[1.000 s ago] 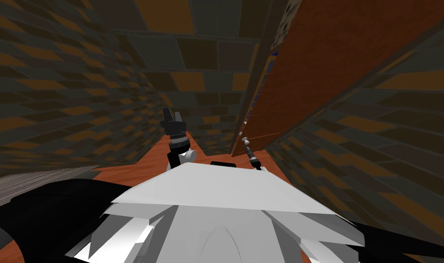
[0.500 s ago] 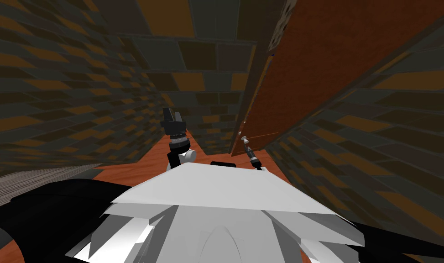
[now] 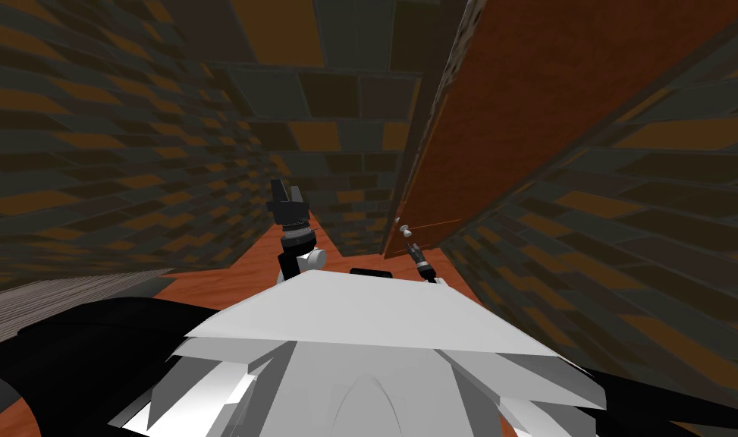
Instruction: Pull the door open
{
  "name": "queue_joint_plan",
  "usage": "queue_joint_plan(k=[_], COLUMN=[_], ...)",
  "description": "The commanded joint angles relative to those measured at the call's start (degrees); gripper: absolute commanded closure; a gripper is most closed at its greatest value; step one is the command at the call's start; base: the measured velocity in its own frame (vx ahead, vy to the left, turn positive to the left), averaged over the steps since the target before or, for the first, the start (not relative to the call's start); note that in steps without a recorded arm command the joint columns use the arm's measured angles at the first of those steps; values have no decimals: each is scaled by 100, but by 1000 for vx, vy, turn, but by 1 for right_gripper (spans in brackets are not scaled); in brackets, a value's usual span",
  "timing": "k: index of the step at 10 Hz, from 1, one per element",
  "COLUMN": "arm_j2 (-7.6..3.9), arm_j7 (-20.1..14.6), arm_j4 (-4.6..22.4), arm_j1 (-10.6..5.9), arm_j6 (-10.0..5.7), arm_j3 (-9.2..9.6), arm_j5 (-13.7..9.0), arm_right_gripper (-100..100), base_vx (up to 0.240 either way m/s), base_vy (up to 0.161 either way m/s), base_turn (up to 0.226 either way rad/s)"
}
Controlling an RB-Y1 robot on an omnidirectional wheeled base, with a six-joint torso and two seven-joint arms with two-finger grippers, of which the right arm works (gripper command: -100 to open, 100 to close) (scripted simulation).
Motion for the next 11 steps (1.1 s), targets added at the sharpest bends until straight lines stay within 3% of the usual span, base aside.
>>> queue_joint_plan(k=[1,11], arm_j2=[4,-5], arm_j7=[158,1696], arm_j4=[-17,-21], arm_j1=[10,15], arm_j6=[-14,-235], arm_j3=[-31,-437], arm_j5=[39,510], arm_right_gripper=[-100,-100], base_vx=[-26,-32], base_vy=[-21,-25], base_turn=[6,12])
